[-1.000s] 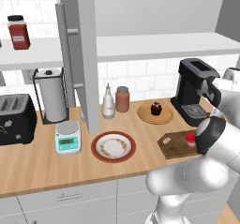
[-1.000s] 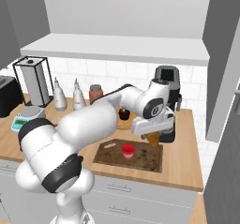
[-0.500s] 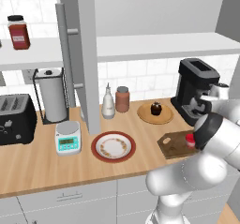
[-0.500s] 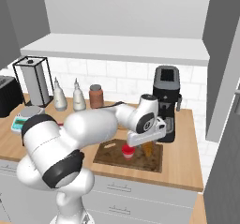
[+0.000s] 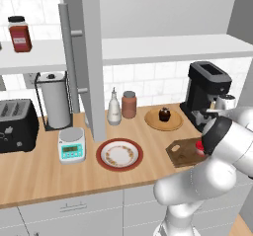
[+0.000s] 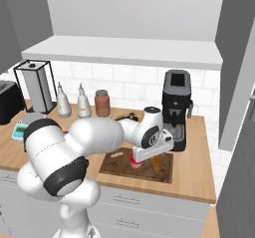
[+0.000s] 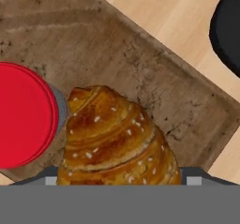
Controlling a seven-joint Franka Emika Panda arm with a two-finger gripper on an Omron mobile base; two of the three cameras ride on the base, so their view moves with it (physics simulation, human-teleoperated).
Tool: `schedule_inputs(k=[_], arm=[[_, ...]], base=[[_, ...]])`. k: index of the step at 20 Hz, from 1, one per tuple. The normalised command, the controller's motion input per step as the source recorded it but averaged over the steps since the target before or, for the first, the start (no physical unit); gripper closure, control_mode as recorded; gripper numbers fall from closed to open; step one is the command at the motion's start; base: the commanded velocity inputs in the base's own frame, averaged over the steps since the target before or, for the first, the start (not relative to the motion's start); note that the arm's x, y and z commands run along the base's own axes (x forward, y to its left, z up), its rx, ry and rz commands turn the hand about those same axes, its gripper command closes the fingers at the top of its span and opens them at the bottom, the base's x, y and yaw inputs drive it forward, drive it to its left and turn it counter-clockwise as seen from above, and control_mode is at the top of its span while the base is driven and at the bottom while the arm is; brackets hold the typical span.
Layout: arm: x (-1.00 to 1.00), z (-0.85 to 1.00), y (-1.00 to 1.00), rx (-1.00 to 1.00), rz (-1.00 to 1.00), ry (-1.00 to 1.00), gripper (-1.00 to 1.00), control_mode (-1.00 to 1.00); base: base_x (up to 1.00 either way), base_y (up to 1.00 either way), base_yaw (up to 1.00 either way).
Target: From the different types of pastries on the counter, select a croissant and place it on the cutting board. Then retrieve a jar of jam from the cabinet and place it alongside the croissant on the cutting board.
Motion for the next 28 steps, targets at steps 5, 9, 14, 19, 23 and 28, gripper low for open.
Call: schedule_inputs(k=[5,9,14,19,23,28], arm=[[-0.05,0.04,0.01,0.00,0.06,0.03,-1.00,-1.00],[0.00,0.03,0.01,0.00,0.10,-0.01,-1.00,-1.00],[0.10,0.19,0.00,0.03,0.16,-0.07,-1.00,-1.00],[0.25,0.32,0.00,0.07,0.18,-0.08,-1.00,-1.00],[-0.39,1.00,0.00,0.03,0.11,0.15,-1.00,-1.00],[-0.85,1.00,-0.02,0.11,0.09,0.30,-1.00,-1.00]], base=[[0.00,0.00,0.00],[0.00,0.00,0.00],[0.00,0.00,0.00],[0.00,0.00,0.00],[0.00,0.00,0.00],[0.00,0.00,0.00]])
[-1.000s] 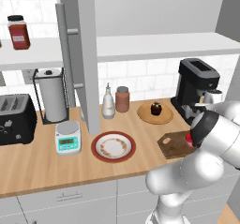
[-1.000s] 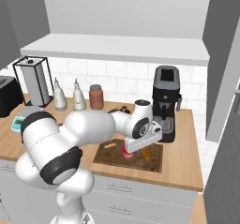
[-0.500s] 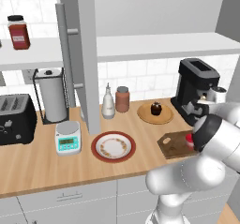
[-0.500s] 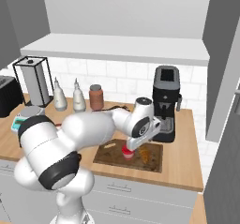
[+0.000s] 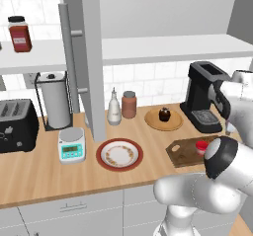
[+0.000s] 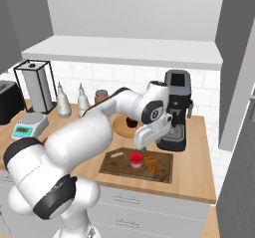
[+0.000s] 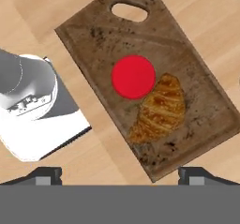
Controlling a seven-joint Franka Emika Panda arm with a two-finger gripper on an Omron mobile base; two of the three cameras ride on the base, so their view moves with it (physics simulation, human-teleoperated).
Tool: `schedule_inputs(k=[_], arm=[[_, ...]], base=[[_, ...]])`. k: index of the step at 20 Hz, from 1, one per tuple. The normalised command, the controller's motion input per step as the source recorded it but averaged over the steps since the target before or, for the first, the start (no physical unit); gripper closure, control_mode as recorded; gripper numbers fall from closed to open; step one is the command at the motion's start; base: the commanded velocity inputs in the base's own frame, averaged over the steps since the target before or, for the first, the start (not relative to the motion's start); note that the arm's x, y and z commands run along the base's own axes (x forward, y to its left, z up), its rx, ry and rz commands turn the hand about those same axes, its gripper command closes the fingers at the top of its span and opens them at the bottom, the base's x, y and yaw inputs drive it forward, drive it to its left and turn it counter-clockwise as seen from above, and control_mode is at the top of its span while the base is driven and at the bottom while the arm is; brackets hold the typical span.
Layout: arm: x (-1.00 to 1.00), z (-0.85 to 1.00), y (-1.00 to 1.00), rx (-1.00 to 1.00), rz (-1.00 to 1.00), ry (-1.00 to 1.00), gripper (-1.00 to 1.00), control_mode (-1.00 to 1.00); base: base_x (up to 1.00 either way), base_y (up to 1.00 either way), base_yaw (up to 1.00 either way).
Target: From the different types of pastries on the counter, select a croissant and place it on the cutting board. Then retrieve a jar of jam from the cabinet and place it alongside the croissant on the cutting board.
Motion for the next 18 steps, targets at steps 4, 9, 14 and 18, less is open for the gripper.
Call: schedule_inputs(k=[4,9,14,18], arm=[[-1.00,1.00,0.00,0.17,0.11,0.26,-1.00,-1.00],[-1.00,0.69,0.09,0.20,0.08,0.13,-1.00,-1.00],[-1.00,-0.27,0.88,0.06,0.01,-0.02,-1.00,-1.00],[-1.00,-0.63,1.00,0.02,0.00,-0.13,-1.00,-1.00]], base=[[0.00,0.00,0.00],[0.00,0.00,0.00],[0.00,0.00,0.00],[0.00,0.00,0.00]])
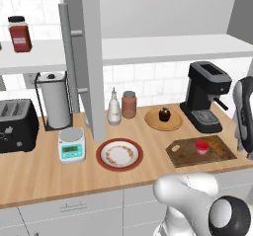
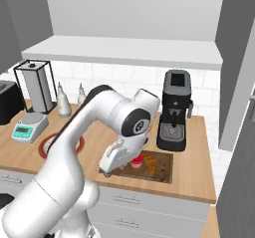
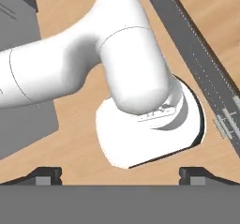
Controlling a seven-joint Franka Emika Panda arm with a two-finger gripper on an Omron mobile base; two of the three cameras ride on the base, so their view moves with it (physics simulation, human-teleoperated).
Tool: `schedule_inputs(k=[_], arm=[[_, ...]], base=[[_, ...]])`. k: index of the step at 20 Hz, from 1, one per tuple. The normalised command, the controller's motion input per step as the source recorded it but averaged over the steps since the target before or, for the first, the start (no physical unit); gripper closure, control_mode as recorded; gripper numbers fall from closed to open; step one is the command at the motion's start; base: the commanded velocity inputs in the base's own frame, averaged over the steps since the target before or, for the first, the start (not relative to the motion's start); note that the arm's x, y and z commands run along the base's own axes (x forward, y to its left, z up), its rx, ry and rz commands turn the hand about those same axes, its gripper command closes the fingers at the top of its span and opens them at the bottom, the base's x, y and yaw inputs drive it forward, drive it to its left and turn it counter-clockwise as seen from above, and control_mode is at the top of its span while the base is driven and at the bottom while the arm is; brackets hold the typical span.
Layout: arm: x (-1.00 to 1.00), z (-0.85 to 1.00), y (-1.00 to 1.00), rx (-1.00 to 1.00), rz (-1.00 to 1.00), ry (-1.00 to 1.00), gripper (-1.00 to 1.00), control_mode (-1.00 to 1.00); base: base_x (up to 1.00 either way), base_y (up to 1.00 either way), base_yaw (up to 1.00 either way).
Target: From the different types of pastries on the counter, select a croissant and place it on the cutting board. Then retrieve a jar of jam from the cabinet and place it alongside the croissant on the cutting board.
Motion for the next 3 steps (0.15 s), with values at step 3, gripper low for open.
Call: schedule_inputs(k=[3], arm=[[-1.00,-0.08,1.00,0.00,0.00,-0.42,-1.00,-1.00]], base=[[0.00,0.00,0.00]])
